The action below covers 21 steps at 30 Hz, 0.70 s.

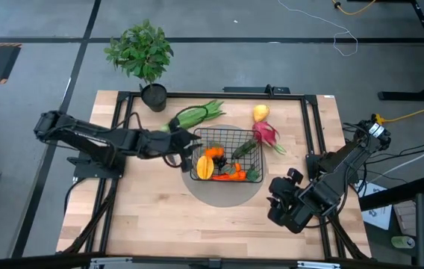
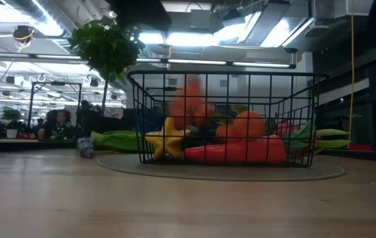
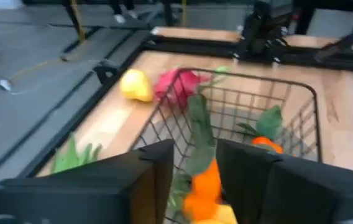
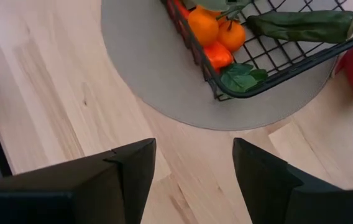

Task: Build produce basket
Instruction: Put the orange tangerines into the black wire basket, then put the red dragon fruit into the black wire basket

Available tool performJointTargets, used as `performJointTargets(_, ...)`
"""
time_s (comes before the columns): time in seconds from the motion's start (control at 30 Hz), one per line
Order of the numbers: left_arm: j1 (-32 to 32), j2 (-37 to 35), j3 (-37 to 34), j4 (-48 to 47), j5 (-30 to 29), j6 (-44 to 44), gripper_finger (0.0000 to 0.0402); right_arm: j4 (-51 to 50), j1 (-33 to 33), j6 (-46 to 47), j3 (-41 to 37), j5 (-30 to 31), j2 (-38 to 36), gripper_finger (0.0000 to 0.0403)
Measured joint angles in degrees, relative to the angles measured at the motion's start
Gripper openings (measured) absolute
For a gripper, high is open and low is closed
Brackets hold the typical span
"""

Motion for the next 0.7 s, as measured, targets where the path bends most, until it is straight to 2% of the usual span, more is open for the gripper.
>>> performJointTargets(0.1,1.12,0.02,-0.02,-0.37,1.45,-0.04,0.0133,-1.31,-0.75,5.54,0.0,1.31,0.0,0.0204)
performJointTargets(0.2,1.35,0.0,-0.02,-2.64,1.36,0.0,0.0139,-5.12,-1.68,10.82,0.0,2.17,0.0,0.0204)
performJointTargets(0.33,0.78,-0.81,-0.02,-12.25,1.0,-0.7,0.0137,-12.15,-2.46,15.63,0.0,1.57,0.0,0.0204)
performJointTargets(0.53,0.54,-2.32,-0.07,-36.68,0.6,-14.06,0.0138,-14.54,-2.48,18.72,0.0,-1.0,-0.01,0.0204)
performJointTargets(0.63,0.66,-1.99,-0.51,-43.89,-0.99,-22.08,0.0136,-14.26,-2.48,18.91,0.0,-0.73,0.0,0.0204)
performJointTargets(0.7,1.42,-1.68,-2.0,-44.8,-4.15,-24.13,0.0136,-14.01,-2.48,18.92,0.0,0.39,0.0,0.0204)
